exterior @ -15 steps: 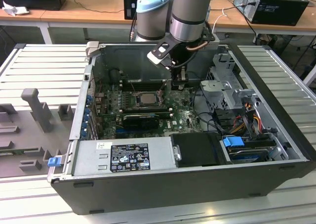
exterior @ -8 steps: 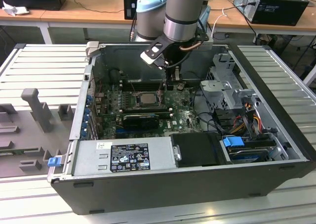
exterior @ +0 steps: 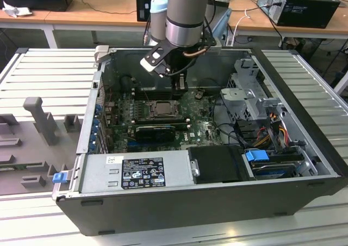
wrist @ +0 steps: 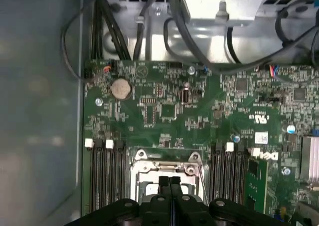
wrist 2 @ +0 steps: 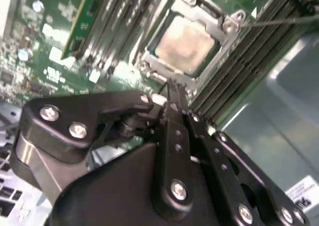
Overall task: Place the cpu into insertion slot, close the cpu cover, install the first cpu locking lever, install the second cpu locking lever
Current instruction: 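Close the cpu cover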
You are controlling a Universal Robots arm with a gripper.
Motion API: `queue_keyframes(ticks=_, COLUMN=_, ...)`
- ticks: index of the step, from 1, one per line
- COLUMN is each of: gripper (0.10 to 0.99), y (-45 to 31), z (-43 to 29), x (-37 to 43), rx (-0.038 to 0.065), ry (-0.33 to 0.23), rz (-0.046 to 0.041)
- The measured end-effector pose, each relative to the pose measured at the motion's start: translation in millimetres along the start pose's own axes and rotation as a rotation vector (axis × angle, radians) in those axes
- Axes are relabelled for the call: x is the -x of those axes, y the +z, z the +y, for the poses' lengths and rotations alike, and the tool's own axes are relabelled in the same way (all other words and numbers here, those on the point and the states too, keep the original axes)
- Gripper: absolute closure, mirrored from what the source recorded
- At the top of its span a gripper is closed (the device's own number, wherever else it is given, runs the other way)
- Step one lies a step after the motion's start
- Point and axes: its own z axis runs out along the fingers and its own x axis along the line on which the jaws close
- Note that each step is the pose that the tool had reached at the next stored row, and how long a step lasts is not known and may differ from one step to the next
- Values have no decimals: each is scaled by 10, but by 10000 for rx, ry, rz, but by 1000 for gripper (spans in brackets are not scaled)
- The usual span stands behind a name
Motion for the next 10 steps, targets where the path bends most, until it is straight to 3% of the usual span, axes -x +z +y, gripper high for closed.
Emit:
queue_keyframes(ticks=4, gripper=980, y=110, z=-56, x=3, rx=-5, ry=-47, rz=1)
queue_keyframes(ticks=10, gripper=980, y=124, z=-207, x=-2, rx=-53, ry=-63, rz=5)
